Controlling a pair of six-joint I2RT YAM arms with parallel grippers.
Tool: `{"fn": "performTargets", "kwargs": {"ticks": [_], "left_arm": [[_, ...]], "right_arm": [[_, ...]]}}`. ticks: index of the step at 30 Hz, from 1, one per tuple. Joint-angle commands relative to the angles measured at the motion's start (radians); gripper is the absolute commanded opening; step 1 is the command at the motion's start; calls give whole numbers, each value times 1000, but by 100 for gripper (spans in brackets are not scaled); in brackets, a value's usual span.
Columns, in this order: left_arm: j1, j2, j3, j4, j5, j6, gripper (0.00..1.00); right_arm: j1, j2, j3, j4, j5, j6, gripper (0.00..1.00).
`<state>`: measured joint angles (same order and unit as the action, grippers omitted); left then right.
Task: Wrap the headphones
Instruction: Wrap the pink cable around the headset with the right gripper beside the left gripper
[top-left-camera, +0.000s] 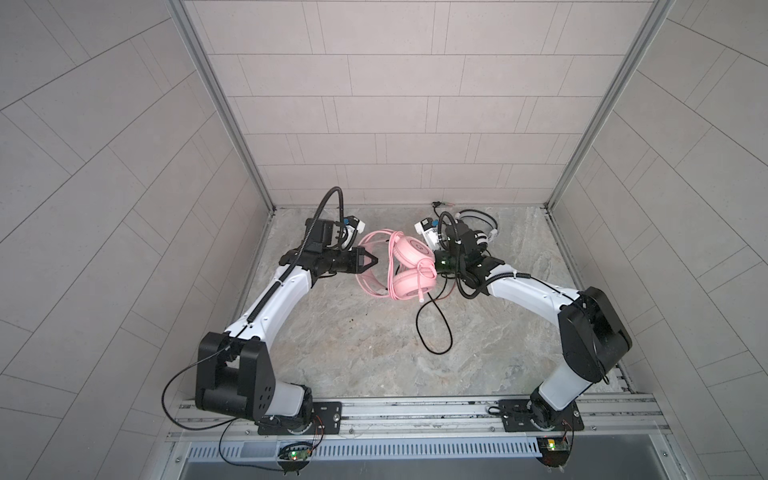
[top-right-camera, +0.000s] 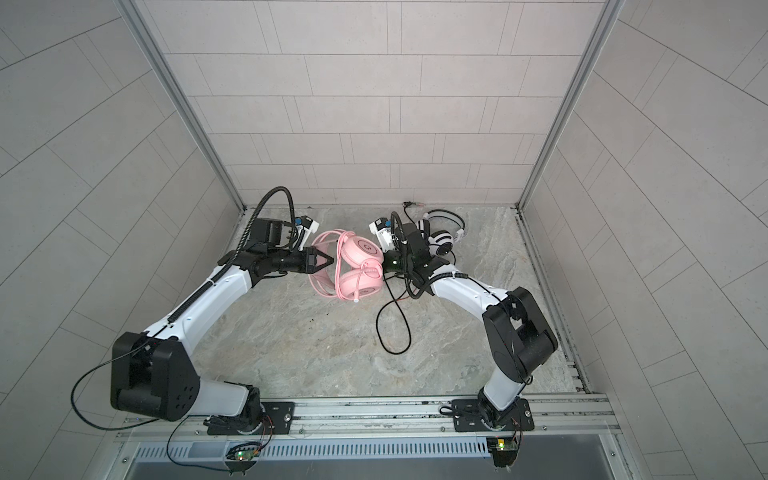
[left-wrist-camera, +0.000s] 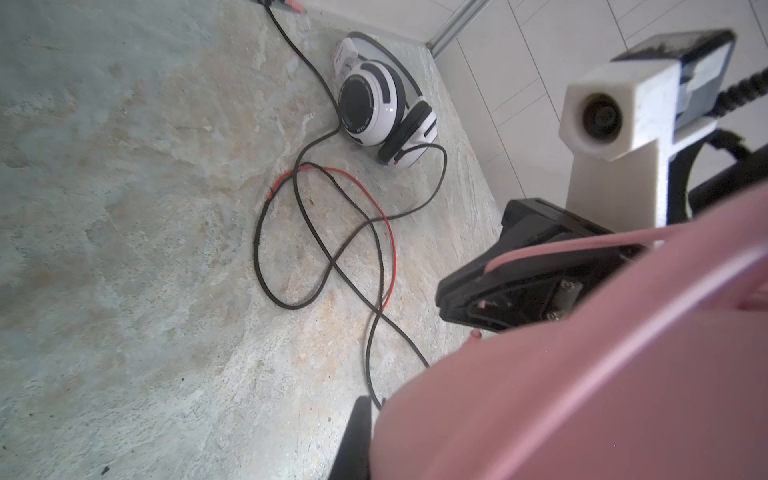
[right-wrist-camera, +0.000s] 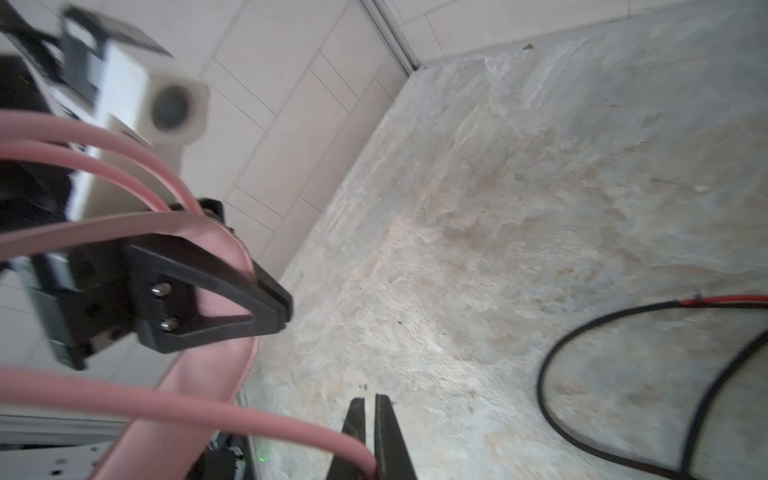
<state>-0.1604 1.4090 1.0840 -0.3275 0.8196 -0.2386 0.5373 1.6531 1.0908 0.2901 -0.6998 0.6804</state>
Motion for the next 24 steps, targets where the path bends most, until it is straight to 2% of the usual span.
{"fn": "performTargets", "kwargs": {"ticks": [1, 4, 7, 11, 15, 17, 24], "left_arm": [[28, -51, -39, 224, -25, -175, 0], [27, -54, -81, 306, -62, -240, 0], [35, -41, -71, 258, -100, -231, 0], [53, -34, -77, 188, -202, -221, 0], [94, 5, -82, 90, -382, -289, 0], [126, 36, -93, 83, -426, -345, 0], [230, 209, -100, 152, -427, -515, 0]], "right_arm": [[15, -17, -53, 321, -65, 273, 11], [34, 5, -63, 309, -3, 262, 15], [53, 34, -84, 331, 83, 251, 18], [61, 142, -33, 414, 90, 291, 18], [60, 287, 82, 437, 119, 339, 15], [60, 368, 168, 404, 125, 346, 15], [72, 631, 487, 235, 211, 358, 14]]}}
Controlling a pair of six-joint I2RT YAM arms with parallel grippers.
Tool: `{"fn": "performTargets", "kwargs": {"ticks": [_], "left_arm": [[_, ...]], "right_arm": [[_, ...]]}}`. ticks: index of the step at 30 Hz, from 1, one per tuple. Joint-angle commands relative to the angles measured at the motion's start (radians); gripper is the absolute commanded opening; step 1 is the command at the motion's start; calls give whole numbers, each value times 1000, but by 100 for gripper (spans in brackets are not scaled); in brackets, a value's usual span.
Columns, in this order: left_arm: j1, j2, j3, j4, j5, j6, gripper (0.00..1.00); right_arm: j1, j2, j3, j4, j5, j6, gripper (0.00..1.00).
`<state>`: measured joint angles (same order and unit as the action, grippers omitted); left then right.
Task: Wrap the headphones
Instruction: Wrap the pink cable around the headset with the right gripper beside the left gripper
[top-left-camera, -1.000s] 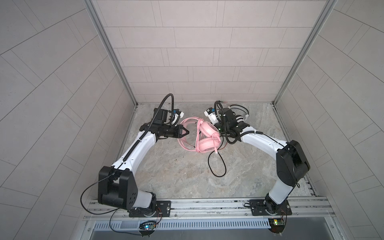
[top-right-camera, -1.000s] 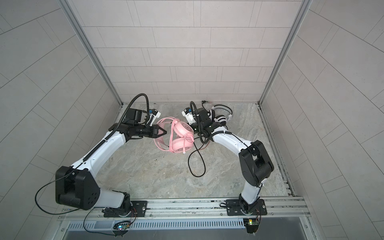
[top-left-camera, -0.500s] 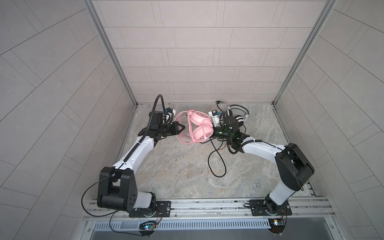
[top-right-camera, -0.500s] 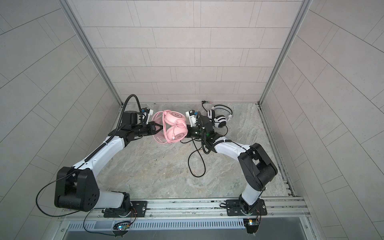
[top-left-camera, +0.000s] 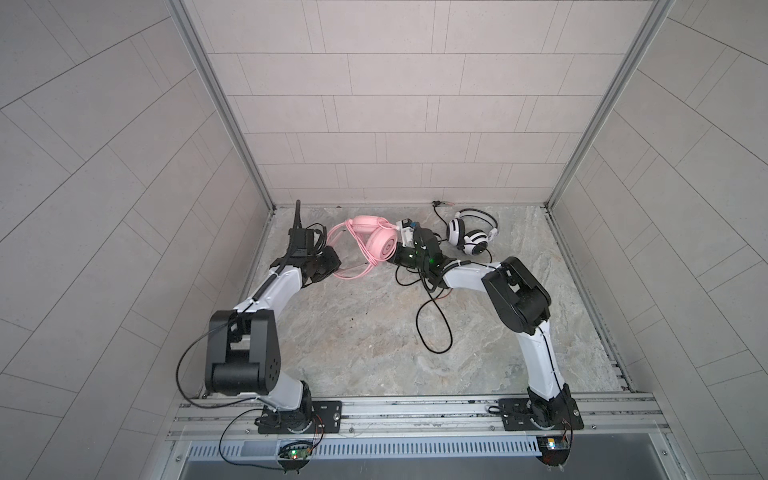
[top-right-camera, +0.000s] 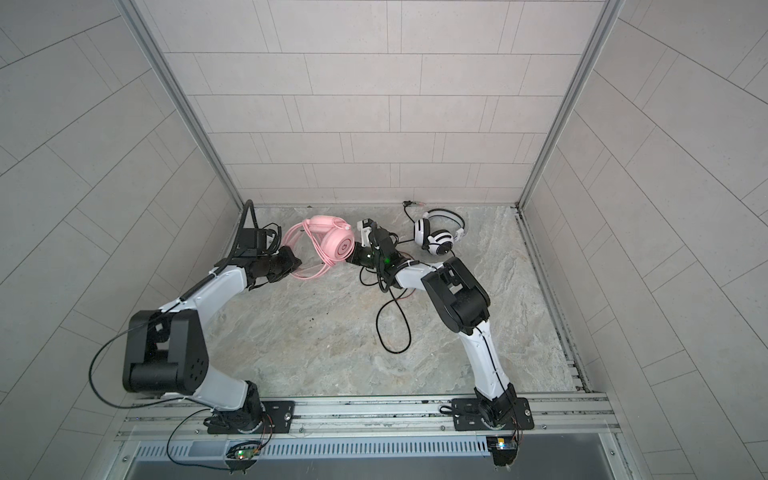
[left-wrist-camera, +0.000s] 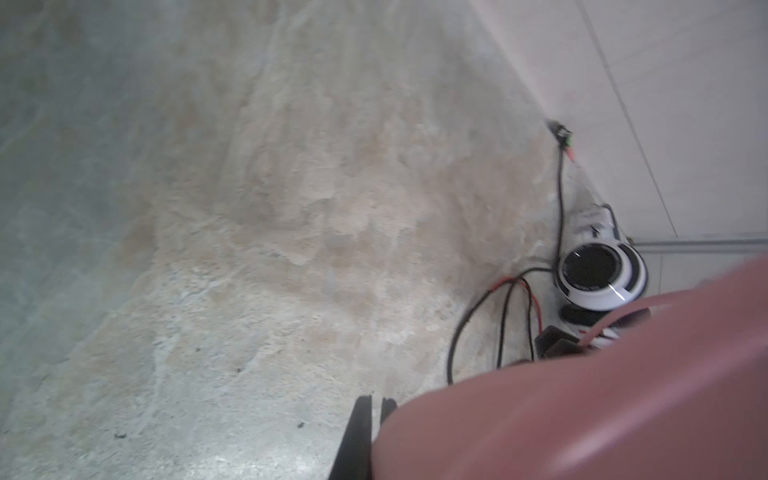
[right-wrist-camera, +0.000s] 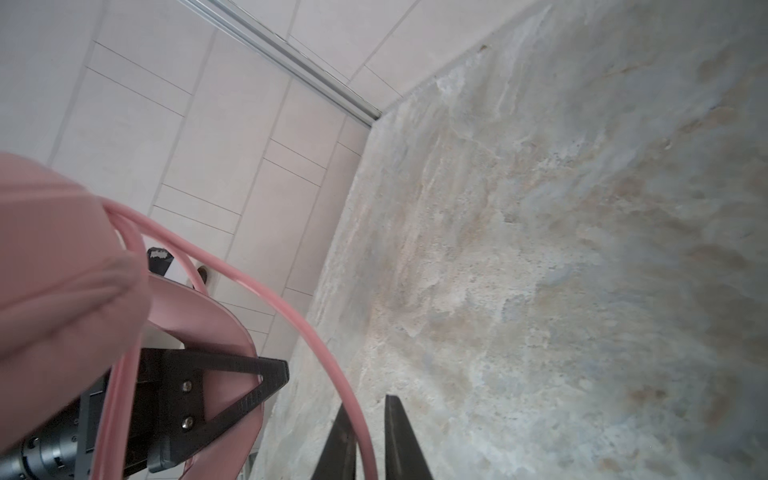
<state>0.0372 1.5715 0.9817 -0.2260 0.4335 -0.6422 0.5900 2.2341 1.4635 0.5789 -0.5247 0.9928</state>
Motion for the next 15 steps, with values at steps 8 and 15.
{"fn": "performTargets", "kwargs": {"ticks": [8, 15], "left_arm": [[105, 260, 101, 11, -125, -200, 0], [129, 370, 146, 63, -135, -288, 0]], "right_arm": [[47, 350, 657, -430, 95, 31, 12], [62, 549, 964, -622, 134, 57, 12]]}}
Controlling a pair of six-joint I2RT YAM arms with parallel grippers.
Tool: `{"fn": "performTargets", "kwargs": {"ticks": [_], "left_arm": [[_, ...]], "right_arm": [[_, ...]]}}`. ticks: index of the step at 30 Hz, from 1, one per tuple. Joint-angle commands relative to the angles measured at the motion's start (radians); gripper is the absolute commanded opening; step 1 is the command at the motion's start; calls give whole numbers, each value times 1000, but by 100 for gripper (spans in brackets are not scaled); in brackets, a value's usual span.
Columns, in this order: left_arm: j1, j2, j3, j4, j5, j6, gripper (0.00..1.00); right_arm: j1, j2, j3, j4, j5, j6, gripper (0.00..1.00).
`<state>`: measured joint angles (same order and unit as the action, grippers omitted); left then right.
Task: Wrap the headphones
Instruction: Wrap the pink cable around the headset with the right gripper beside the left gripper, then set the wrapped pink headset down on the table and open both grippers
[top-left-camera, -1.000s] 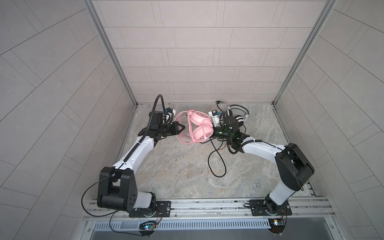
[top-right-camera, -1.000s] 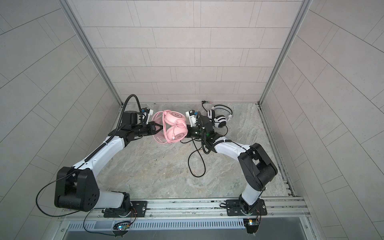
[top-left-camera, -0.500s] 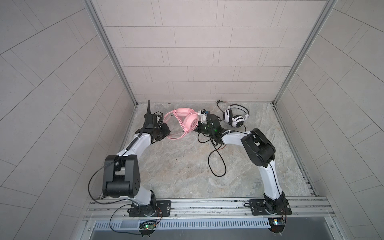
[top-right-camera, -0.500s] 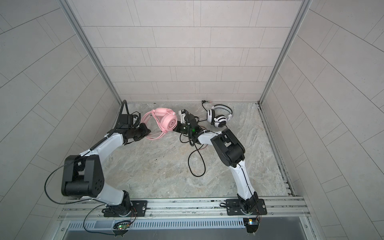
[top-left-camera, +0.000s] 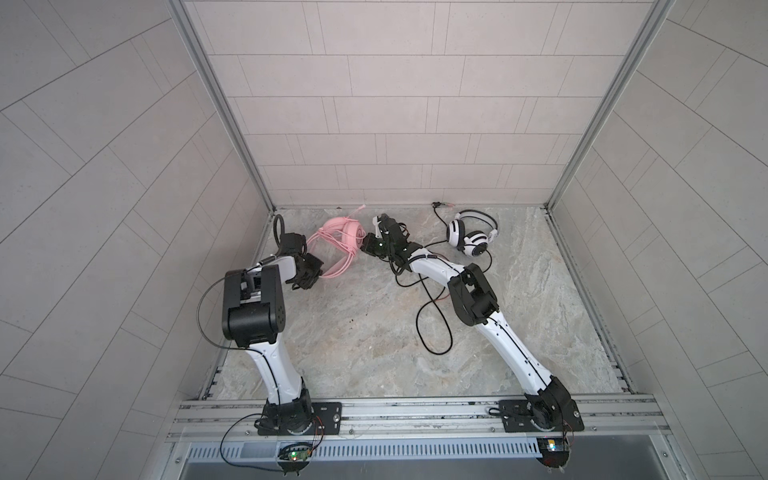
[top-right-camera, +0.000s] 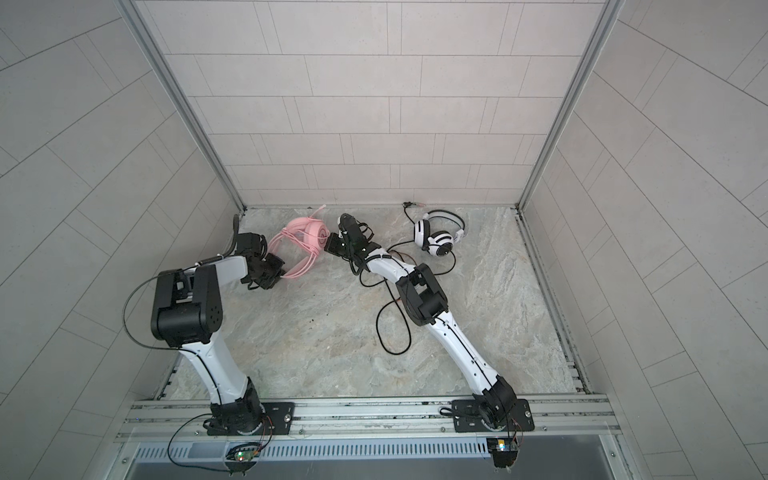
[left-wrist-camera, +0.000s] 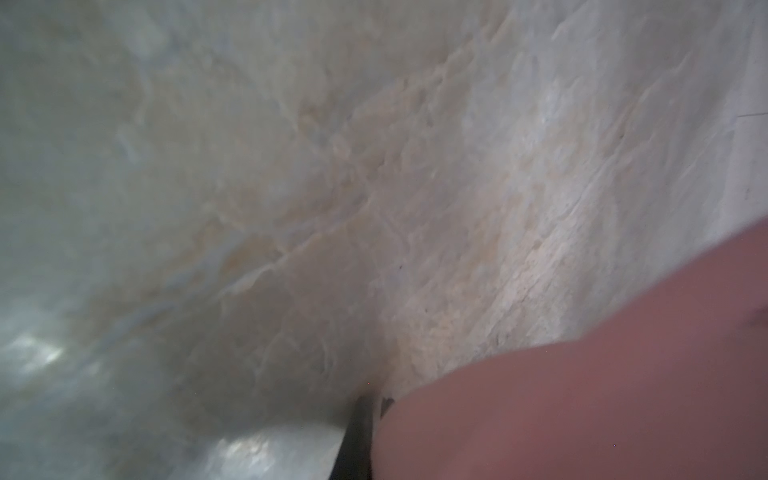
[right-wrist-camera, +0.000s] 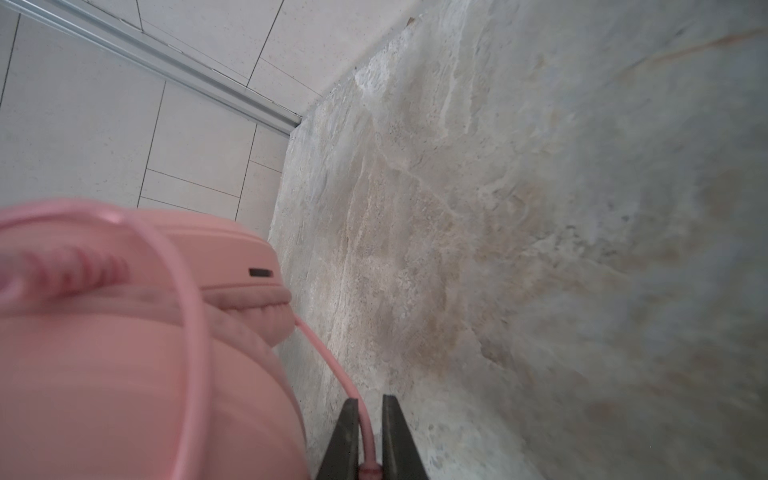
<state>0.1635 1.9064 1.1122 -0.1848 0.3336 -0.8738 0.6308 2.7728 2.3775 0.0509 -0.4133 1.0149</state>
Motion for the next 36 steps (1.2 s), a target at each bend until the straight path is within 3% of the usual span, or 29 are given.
{"fn": "performTargets", "kwargs": {"ticks": [1, 7, 14, 19, 29, 36], "left_arm": [[2, 42, 21, 29, -33, -64, 0], [5, 68, 48, 38, -39, -81, 0], [28, 72, 73, 23, -75, -79, 0], [28, 85, 86, 3, -85, -61, 3], [25, 18, 72, -72, -185, 59, 47], [24, -45, 81, -139, -215, 122, 66]], "right_arm": [[24, 12, 50, -103, 24, 28, 12], [79, -51, -41, -162, 31, -98, 14], [121, -232, -341, -107, 99, -207, 14], [109, -251, -337, -155, 131, -254, 21], [100, -289, -323, -177, 137, -267, 32], [96, -420, -407, -220, 155, -330, 39]]}}
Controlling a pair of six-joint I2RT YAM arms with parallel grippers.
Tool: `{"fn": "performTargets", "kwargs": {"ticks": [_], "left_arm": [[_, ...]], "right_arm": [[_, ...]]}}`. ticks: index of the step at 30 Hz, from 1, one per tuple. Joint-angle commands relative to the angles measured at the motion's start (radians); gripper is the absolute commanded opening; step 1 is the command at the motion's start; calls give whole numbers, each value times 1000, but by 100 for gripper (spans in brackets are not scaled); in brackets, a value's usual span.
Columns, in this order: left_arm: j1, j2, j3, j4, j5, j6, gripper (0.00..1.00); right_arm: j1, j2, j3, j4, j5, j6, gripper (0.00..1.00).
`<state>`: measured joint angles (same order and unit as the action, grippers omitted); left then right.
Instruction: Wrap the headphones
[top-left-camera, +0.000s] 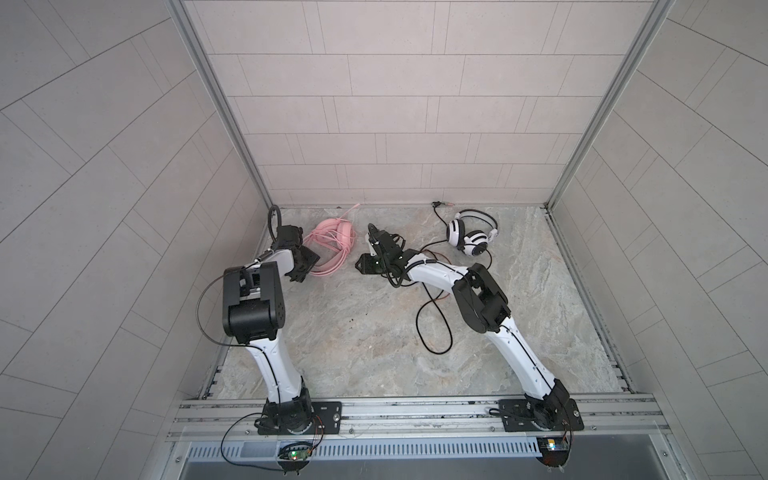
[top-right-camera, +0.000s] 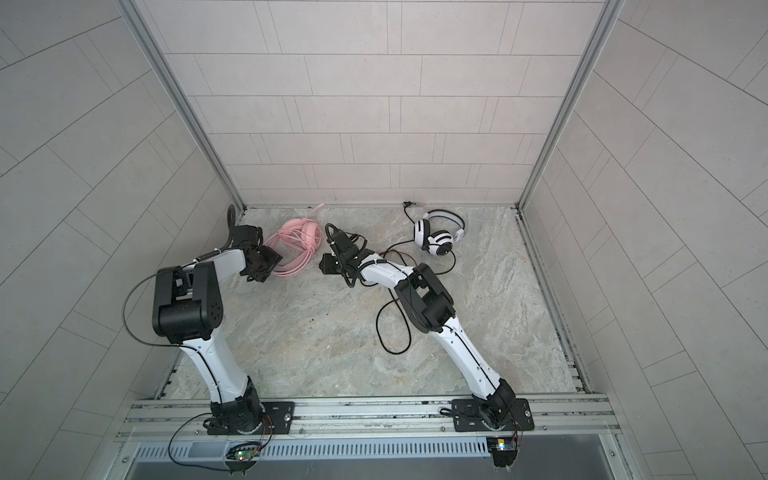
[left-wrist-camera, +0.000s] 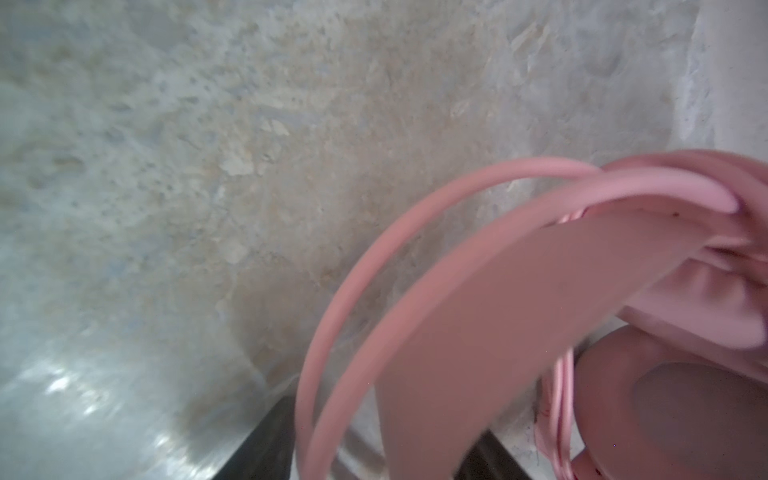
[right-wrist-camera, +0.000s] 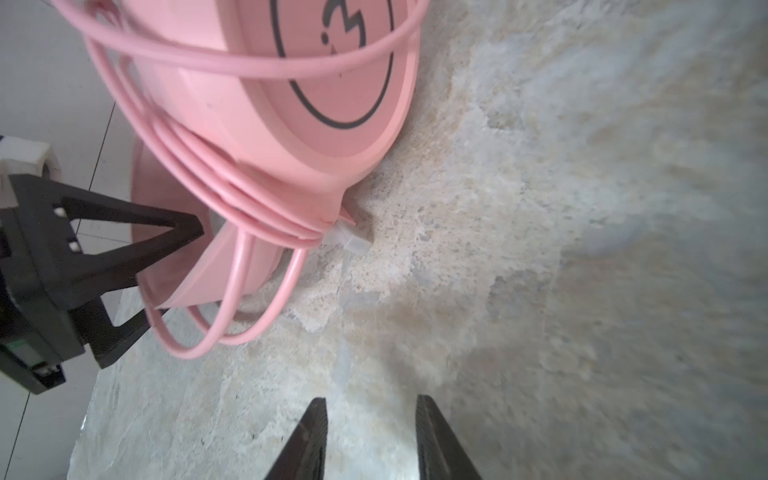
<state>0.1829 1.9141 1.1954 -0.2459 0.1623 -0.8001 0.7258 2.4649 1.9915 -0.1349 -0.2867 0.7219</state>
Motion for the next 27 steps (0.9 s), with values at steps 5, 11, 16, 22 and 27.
{"fn": "performTargets", "kwargs": {"ticks": [5, 11, 16, 22, 27], "left_arm": [[6, -154, -35, -116, -112, 71, 77], [4, -317, -90, -62, -92, 204, 77], [0, -478, -230, 111, -4, 265, 76], [-6, -573, -348, 252, 69, 285, 73], [-19, -587, -354, 258, 97, 316, 72]], "right_arm": [[-35, -289, -170, -34, 36, -83, 40], [-162, -552, -439, -36, 45, -136, 41], [-355, -751, -665, -49, 56, -186, 43], [-634, -729, -631, -208, 46, -214, 48], [-725, -569, -436, -349, 113, -241, 50]]}}
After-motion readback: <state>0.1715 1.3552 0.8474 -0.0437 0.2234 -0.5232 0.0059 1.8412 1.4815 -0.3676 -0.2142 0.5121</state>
